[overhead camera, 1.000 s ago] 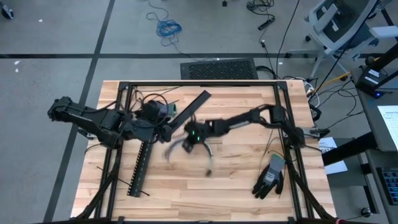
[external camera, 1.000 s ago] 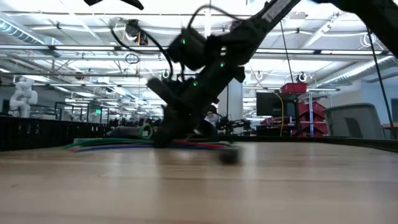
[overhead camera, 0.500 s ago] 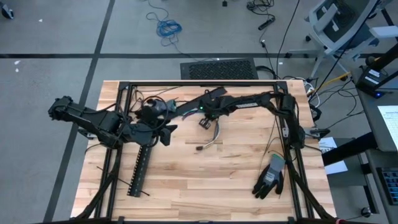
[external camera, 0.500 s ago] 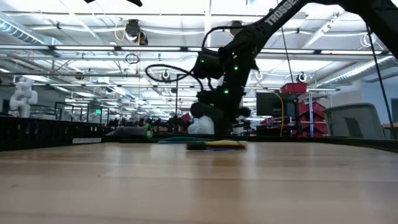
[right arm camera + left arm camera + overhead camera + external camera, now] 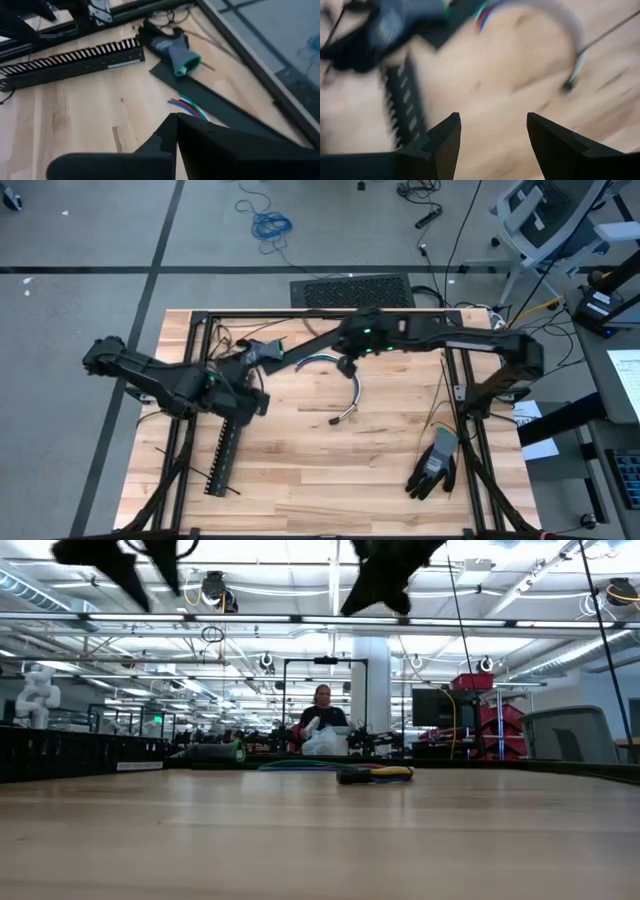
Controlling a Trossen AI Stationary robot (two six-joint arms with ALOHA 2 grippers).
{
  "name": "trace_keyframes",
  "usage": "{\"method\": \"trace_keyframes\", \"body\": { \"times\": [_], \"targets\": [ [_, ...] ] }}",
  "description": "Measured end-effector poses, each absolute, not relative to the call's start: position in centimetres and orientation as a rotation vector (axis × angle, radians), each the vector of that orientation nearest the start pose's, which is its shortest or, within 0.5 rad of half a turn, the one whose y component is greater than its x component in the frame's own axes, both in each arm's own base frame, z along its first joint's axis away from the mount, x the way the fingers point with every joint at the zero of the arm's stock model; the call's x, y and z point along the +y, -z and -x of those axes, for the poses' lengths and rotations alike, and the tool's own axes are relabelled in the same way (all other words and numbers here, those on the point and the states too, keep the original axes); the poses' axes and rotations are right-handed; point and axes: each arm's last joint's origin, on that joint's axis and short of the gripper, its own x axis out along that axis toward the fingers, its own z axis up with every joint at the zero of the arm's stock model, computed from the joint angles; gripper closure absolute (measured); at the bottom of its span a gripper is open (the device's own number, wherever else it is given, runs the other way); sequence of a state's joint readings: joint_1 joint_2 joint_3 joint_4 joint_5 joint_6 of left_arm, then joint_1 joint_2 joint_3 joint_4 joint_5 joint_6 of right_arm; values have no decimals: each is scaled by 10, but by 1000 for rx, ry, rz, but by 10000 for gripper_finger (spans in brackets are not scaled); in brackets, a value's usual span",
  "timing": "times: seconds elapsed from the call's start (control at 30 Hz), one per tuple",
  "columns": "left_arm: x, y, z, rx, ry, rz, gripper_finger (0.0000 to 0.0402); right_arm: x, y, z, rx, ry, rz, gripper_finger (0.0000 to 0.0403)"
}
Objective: Ziptie cables
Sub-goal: Move the cable duct to the center of the table
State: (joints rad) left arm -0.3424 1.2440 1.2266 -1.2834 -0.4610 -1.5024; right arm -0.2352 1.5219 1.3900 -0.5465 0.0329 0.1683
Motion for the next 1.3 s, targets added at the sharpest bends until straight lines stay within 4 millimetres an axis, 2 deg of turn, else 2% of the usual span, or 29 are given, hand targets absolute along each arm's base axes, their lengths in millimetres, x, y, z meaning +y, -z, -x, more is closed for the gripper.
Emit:
{"method": "trace_keyframes", "body": {
  "times": [0.13, 0.23, 0.43, 0.57, 0.77, 1.03, 1.17, 1.3],
  "targets": [
    [-69, -298, -209, 1069, -913, 751, 179, -73, -353, -298, 627, 300, -176, 402],
    [-73, -281, -215, 1220, -977, 641, 179, -72, -353, -286, 627, 295, -155, 402],
    [-60, -261, -232, 1279, -1050, 673, 179, -74, -340, -277, 659, 299, -159, 403],
    [-49, -244, -237, 1305, -1028, 776, 179, -75, -330, -275, 694, 293, -161, 403],
    [-41, -218, -230, 1380, -1031, 834, 179, -74, -326, -274, 717, 264, -156, 403],
    [-32, -192, -211, 1298, -995, 959, 179, -73, -326, -273, 729, 257, -137, 403],
    [-28, -177, -197, 1337, -1048, 939, 179, -73, -325, -273, 731, 257, -141, 403],
    [-26, -163, -195, 1328, -1014, 993, 181, -73, -326, -273, 729, 262, -153, 403]
  ]
}}
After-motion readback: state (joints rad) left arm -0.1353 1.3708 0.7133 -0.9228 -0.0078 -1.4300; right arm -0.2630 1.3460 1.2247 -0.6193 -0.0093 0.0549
